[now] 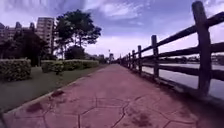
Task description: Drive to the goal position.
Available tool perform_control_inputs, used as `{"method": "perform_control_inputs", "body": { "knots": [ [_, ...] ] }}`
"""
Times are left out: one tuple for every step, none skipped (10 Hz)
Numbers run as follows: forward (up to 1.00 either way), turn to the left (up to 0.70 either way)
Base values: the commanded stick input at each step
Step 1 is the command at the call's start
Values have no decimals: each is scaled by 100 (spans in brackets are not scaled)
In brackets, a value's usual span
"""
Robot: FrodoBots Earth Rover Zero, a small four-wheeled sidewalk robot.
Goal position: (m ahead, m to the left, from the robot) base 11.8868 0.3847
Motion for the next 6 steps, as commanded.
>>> {"method": "perform_control_inputs", "body": {
  "knots": [
    [100, 0],
    [100, 0],
    [100, 0],
    [100, 0],
    [100, 0],
    [100, 0]
  ]
}}
